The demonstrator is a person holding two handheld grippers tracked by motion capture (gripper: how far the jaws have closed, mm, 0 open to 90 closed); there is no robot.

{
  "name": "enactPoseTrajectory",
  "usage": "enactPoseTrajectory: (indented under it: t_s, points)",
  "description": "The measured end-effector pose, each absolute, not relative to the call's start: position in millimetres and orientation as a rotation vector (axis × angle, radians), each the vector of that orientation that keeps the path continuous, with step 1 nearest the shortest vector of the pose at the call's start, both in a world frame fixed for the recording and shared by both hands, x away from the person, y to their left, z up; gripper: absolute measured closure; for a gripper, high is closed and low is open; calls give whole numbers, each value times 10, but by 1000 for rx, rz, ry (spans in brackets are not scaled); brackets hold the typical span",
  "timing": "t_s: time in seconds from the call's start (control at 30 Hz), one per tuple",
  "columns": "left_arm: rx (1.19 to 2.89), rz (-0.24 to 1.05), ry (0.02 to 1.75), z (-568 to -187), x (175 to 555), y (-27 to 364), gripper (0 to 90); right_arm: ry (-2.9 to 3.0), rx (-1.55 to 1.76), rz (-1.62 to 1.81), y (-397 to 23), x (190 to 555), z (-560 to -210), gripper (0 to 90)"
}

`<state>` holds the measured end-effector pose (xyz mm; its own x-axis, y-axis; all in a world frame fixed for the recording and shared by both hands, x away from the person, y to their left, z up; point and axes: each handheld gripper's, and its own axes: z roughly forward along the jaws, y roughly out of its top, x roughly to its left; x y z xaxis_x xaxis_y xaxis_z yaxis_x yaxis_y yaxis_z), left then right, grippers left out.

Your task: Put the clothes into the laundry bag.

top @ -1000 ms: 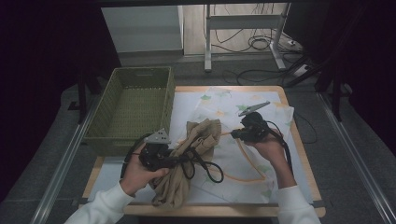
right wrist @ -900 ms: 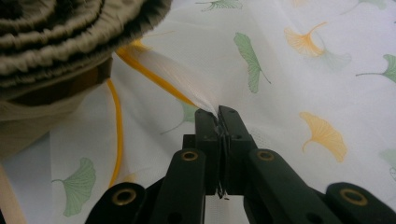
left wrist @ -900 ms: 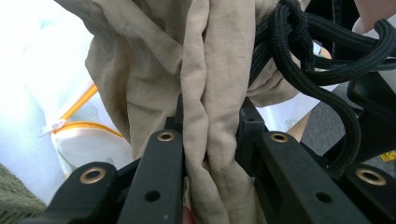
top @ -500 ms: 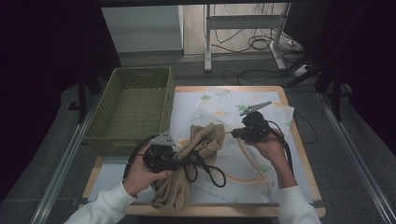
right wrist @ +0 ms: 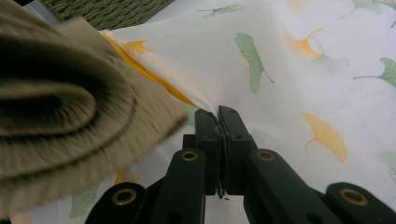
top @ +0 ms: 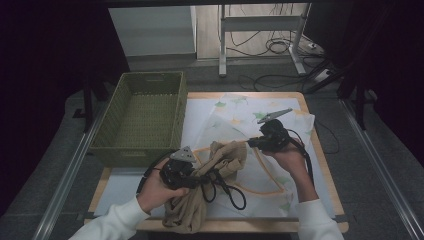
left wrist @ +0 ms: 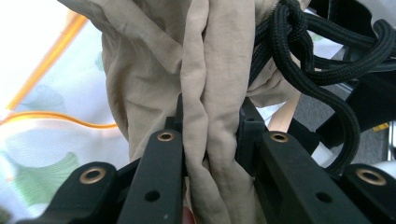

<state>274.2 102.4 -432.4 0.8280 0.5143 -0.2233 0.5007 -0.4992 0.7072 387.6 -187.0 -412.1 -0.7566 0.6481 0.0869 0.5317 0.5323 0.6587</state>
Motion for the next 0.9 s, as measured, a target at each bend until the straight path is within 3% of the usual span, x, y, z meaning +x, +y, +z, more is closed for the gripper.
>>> enactPoseTrajectory:
  t_s: [0.27, 0.9]
  points:
    - [2196, -50, 773, -4490, 2868, 888, 763, 2600, 1002, 1032, -1864, 3864, -4112, 867]
    - [2204, -35, 808, -4624, 3051, 721, 763, 2609, 986, 1055, -1847, 3829, -4076, 867]
